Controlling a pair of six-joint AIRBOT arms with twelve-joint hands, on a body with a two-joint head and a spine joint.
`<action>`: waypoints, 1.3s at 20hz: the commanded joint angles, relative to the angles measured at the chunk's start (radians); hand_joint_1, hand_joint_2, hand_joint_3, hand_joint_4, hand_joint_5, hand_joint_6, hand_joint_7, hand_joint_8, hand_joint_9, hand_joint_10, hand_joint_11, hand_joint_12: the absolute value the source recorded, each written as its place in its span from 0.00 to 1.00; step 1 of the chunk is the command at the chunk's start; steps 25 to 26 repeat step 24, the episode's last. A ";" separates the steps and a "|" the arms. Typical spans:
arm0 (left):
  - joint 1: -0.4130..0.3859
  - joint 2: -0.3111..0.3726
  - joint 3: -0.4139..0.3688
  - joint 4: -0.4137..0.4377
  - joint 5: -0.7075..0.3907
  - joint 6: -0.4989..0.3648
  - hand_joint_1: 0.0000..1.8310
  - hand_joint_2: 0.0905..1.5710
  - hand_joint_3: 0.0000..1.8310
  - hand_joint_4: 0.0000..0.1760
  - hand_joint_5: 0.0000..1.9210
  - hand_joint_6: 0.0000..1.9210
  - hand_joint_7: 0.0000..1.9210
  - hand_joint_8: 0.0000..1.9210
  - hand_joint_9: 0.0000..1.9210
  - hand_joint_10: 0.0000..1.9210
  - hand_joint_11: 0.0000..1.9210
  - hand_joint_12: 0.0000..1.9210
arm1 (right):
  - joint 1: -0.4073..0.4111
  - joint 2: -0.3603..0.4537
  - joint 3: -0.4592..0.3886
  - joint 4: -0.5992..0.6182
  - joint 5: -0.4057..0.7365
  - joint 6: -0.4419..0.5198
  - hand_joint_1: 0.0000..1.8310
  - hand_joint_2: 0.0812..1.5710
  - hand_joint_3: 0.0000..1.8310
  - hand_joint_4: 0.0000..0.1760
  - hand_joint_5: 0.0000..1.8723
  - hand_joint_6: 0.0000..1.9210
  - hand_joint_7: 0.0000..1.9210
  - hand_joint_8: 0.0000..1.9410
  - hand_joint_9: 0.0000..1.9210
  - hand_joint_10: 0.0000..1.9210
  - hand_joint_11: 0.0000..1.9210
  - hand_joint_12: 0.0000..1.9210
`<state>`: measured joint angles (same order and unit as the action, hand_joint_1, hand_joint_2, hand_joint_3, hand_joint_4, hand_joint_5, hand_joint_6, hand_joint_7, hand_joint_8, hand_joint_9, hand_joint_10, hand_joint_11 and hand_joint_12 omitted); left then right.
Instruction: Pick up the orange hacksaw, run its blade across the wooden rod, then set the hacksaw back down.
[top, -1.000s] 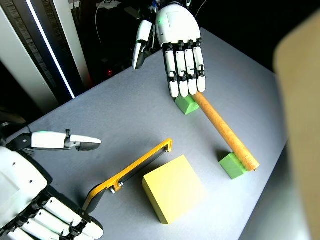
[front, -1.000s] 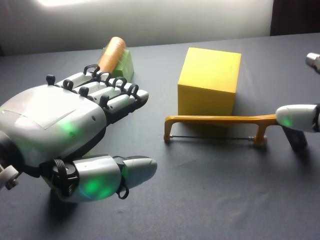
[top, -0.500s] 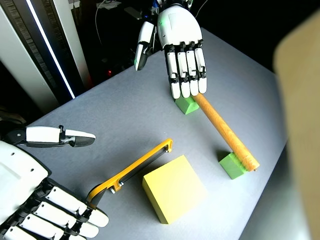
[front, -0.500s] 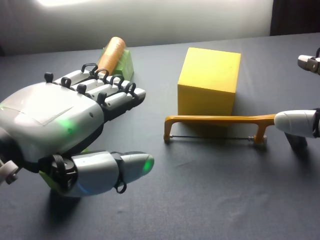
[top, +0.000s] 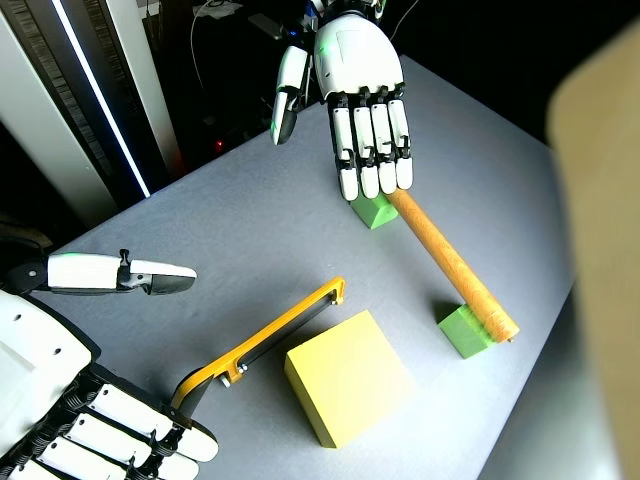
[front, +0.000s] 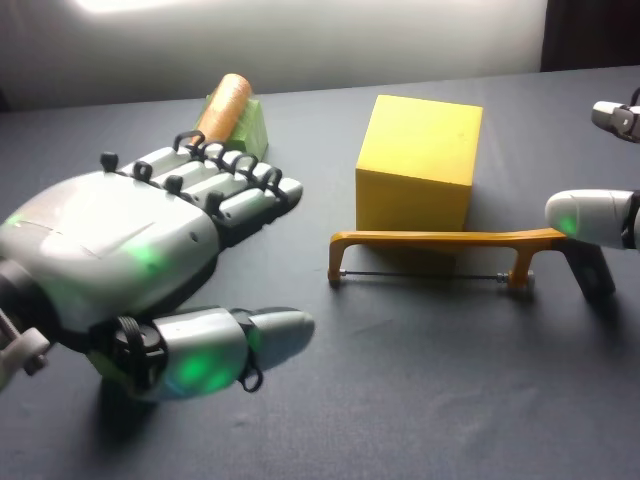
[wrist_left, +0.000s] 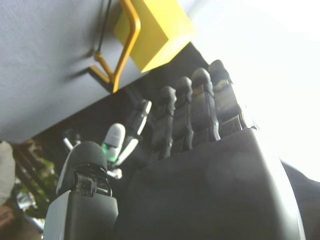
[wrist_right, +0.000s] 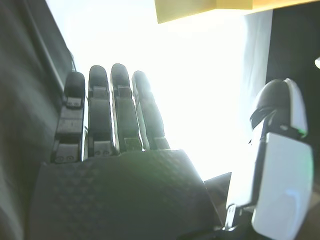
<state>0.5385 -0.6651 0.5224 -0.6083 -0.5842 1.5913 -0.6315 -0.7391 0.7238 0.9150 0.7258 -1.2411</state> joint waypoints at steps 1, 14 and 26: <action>-0.006 -0.008 0.004 0.032 -0.089 -0.007 0.00 0.80 0.00 0.00 0.09 0.00 0.09 0.00 0.07 0.01 0.00 0.12 | 0.020 0.010 0.005 -0.040 0.082 0.025 0.15 0.52 0.00 0.00 0.11 0.00 0.13 0.00 0.12 0.00 0.00 0.21; 0.038 -0.077 0.020 0.032 -0.150 -0.015 0.19 0.97 0.01 0.00 0.55 1.00 0.61 1.00 0.62 1.00 0.63 1.00 | 0.032 -0.001 0.037 -0.212 0.156 0.180 0.20 0.91 0.01 0.00 0.37 1.00 0.41 1.00 0.39 1.00 0.41 1.00; 0.048 -0.083 0.018 0.032 -0.160 -0.017 0.14 1.00 0.04 0.00 0.47 1.00 0.54 1.00 0.55 1.00 0.56 1.00 | 0.049 -0.053 0.099 -0.868 0.325 0.537 0.18 0.98 0.00 0.00 0.46 1.00 0.49 1.00 0.48 1.00 0.48 1.00</action>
